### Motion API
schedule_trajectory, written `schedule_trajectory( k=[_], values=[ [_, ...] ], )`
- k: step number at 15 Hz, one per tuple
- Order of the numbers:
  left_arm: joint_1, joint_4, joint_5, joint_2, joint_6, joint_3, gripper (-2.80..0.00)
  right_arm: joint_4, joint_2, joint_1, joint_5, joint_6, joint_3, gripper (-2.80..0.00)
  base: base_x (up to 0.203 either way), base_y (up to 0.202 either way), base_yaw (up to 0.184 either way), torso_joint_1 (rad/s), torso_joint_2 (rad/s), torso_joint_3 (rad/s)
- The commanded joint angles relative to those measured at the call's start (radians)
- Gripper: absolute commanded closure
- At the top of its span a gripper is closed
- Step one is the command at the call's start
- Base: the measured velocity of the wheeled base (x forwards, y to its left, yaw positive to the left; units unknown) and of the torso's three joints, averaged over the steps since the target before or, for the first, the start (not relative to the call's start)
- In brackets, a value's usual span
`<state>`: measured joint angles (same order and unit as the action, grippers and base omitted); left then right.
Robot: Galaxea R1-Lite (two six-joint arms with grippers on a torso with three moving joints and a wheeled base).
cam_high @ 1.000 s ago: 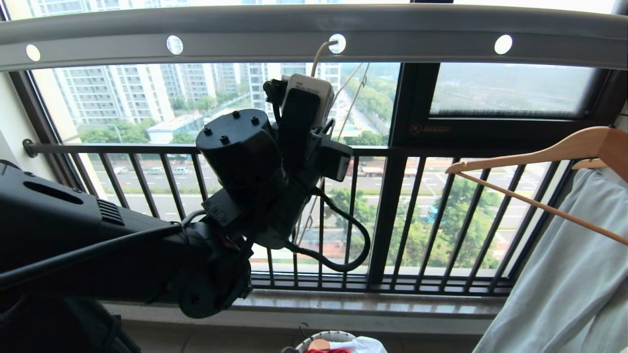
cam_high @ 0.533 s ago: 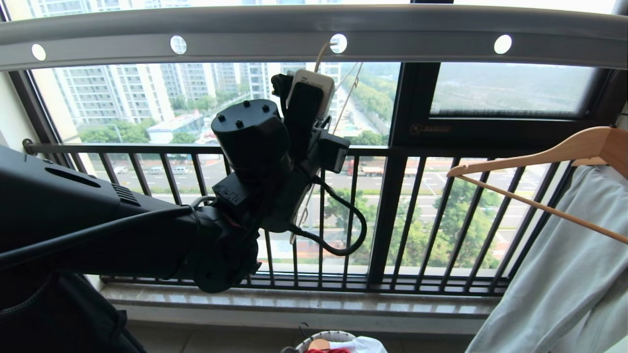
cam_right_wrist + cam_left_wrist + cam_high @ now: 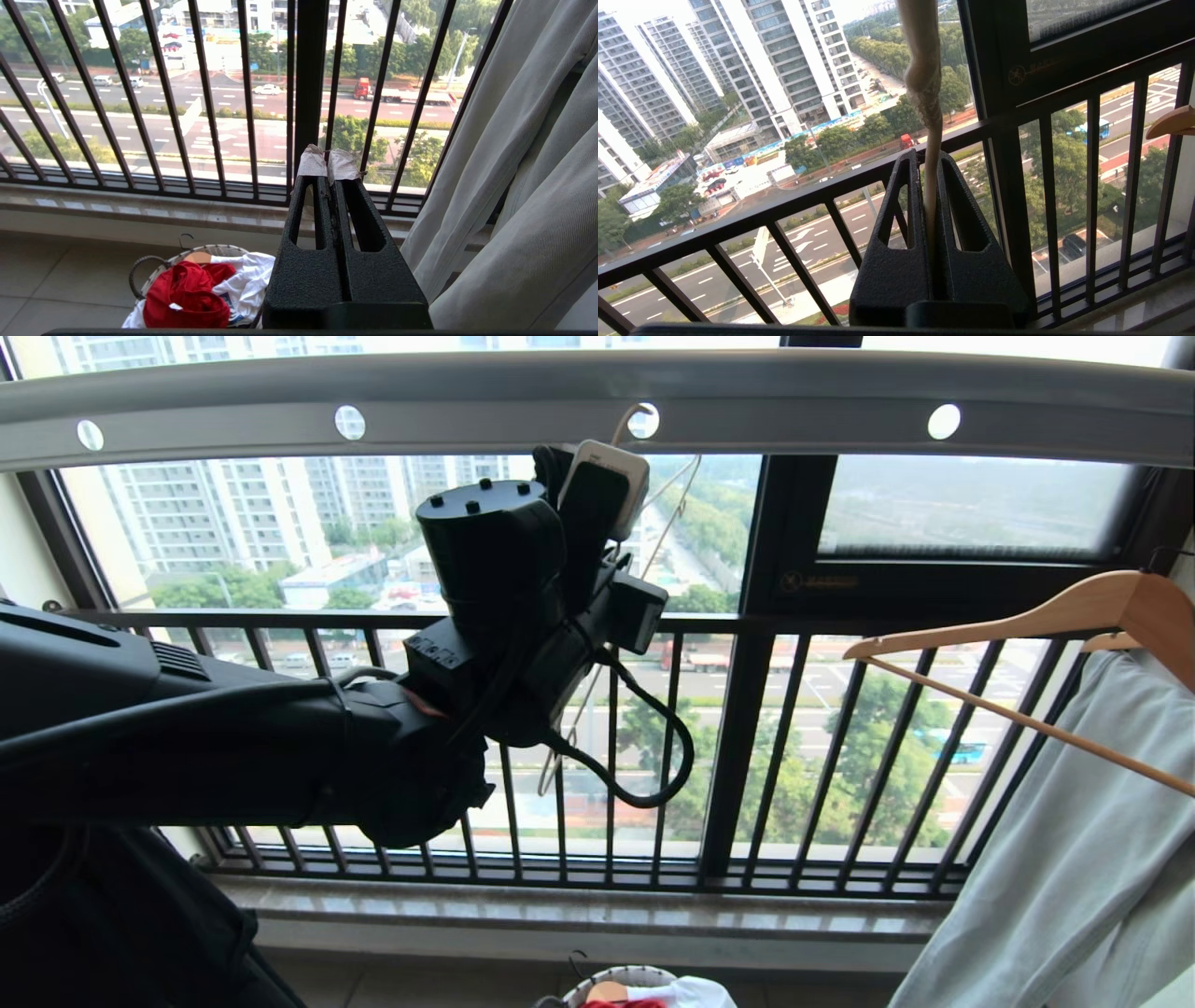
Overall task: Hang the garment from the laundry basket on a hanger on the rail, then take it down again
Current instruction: Hang the clothes rack on the clothesline
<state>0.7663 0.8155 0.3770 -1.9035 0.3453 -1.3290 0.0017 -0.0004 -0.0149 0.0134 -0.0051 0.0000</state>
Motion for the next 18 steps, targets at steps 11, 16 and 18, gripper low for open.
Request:
schedule_trajectory(
  k=[11, 16, 18],
  values=[
    [-0.007, -0.628, 0.050, 0.088, 0.000, -0.268, 0.00, 0.000, 0.002, 0.000, 0.000, -0.001, 0.000, 0.00, 0.000, 0.000, 0.000, 0.000, 0.00, 0.000],
    [-0.005, -0.732, 0.060, 0.113, -0.005, -0.254, 0.00, 0.000, 0.002, 0.000, 0.000, -0.001, 0.000, 0.00, 0.000, 0.000, 0.000, 0.000, 0.00, 0.000],
    [-0.004, -0.766, 0.062, 0.125, -0.006, -0.238, 0.00, 0.000, 0.002, 0.000, 0.000, 0.000, 0.000, 0.00, 0.000, 0.000, 0.000, 0.000, 0.00, 0.000]
  ],
)
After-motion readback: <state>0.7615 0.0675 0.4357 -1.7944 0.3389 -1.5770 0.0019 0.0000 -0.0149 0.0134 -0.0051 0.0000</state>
